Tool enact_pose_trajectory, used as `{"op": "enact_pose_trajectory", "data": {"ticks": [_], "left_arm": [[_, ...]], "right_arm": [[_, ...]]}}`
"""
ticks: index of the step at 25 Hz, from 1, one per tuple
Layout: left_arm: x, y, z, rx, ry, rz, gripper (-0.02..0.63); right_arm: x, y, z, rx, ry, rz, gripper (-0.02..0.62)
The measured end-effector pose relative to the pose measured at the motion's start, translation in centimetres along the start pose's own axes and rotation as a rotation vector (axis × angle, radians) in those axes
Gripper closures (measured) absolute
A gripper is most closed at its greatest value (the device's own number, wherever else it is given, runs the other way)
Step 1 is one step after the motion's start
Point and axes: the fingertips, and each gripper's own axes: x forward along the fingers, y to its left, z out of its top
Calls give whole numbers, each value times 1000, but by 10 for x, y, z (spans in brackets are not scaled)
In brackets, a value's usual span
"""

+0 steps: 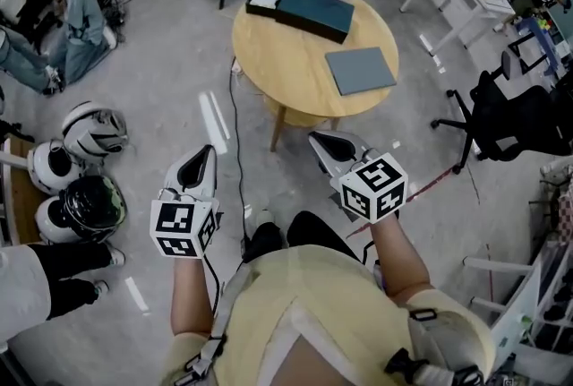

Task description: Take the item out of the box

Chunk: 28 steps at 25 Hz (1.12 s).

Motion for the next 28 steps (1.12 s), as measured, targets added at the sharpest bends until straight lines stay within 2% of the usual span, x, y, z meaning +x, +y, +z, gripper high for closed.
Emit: {"op": "enact_pose_trajectory", "data": {"ticks": [6, 8, 18, 28], "left_arm": [[26, 25, -2, -19, 17, 7, 600], [38, 31, 4, -19, 19, 13, 600], [102, 62, 39, -26, 16, 92, 600], [165, 81, 64, -35, 36, 154, 600]], "right_arm": [[38, -17, 17, -34, 13, 28, 589], [53, -26, 27, -61, 22, 47, 533], [123, -86, 77, -179, 44, 163, 491], [186, -155, 112, -320, 126, 247, 419]]}}
